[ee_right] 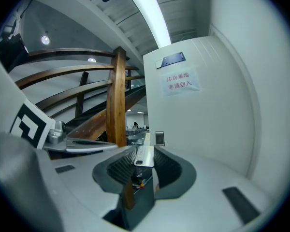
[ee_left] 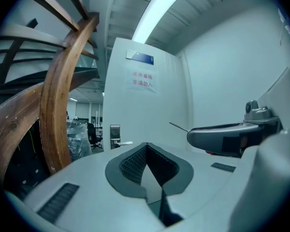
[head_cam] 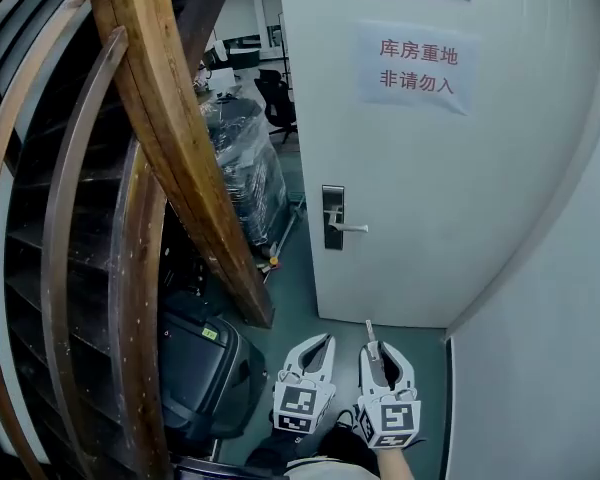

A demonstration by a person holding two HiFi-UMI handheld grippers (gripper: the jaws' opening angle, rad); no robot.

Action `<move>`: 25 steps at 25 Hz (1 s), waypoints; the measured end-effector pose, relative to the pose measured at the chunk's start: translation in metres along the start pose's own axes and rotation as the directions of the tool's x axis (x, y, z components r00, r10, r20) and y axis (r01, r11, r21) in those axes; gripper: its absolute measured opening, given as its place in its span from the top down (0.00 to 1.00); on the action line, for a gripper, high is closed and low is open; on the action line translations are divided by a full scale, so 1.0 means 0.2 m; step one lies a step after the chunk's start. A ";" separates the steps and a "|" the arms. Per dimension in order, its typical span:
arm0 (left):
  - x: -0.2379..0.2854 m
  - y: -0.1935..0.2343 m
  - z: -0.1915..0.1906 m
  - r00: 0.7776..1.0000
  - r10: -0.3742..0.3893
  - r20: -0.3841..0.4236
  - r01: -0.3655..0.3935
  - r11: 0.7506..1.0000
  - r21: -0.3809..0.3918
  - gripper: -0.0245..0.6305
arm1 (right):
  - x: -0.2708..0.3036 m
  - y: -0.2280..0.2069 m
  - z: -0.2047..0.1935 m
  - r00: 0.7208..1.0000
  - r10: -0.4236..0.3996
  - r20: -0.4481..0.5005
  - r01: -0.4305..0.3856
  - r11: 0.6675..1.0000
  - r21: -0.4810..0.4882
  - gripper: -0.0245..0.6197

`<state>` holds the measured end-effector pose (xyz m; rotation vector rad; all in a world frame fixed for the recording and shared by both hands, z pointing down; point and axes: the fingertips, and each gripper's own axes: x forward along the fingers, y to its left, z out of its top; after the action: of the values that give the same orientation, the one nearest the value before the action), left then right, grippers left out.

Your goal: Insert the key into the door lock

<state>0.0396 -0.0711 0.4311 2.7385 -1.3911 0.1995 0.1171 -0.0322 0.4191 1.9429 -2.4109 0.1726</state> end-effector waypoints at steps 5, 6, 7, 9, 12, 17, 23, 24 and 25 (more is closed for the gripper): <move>0.24 0.07 0.01 0.999 0.042 -0.017 -0.042 0.999 0.004 0.96 | 0.21 -0.09 0.01 0.999 0.052 -0.013 -0.052 0.999 0.000 0.78; 0.28 0.08 0.01 0.999 0.048 -0.020 -0.048 0.999 0.005 0.96 | 0.25 -0.11 0.01 0.998 0.059 -0.015 -0.059 0.998 0.000 0.78; 0.31 0.08 0.00 0.998 0.053 -0.023 -0.053 0.999 0.006 0.96 | 0.29 -0.14 0.01 0.998 0.064 -0.019 -0.064 0.998 0.000 0.78; 0.38 0.10 -0.01 0.997 0.066 -0.029 -0.066 0.998 0.006 0.96 | 0.36 -0.18 -0.02 0.997 0.072 -0.030 -0.072 0.997 0.003 0.78; 0.44 0.15 -0.06 0.994 0.093 -0.052 -0.093 0.996 0.004 0.96 | 0.46 -0.21 -0.08 0.994 0.092 -0.059 -0.092 0.996 0.012 0.78; 0.52 0.22 -0.15 0.990 0.117 -0.084 -0.118 0.993 -0.003 0.96 | 0.59 -0.19 -0.16 0.988 0.115 -0.102 -0.113 0.993 0.027 0.78; 0.61 0.35 -0.25 0.987 0.125 -0.101 -0.127 0.992 -0.014 0.96 | 0.79 -0.17 -0.27 0.984 0.109 -0.142 -0.108 0.994 0.014 0.78; 0.63 0.38 -0.28 0.987 0.124 -0.103 -0.126 0.992 -0.016 0.96 | 0.83 -0.17 -0.29 0.984 0.105 -0.147 -0.104 0.994 0.012 0.78; 0.64 0.40 -0.30 0.987 0.123 -0.105 -0.125 0.992 -0.017 0.96 | 0.87 -0.16 -0.32 0.983 0.102 -0.151 -0.101 0.995 0.009 0.78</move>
<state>0.0440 -0.2135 0.5088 2.5838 -1.5260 0.3252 0.1087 -0.2018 0.5021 1.7388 -2.4116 0.3129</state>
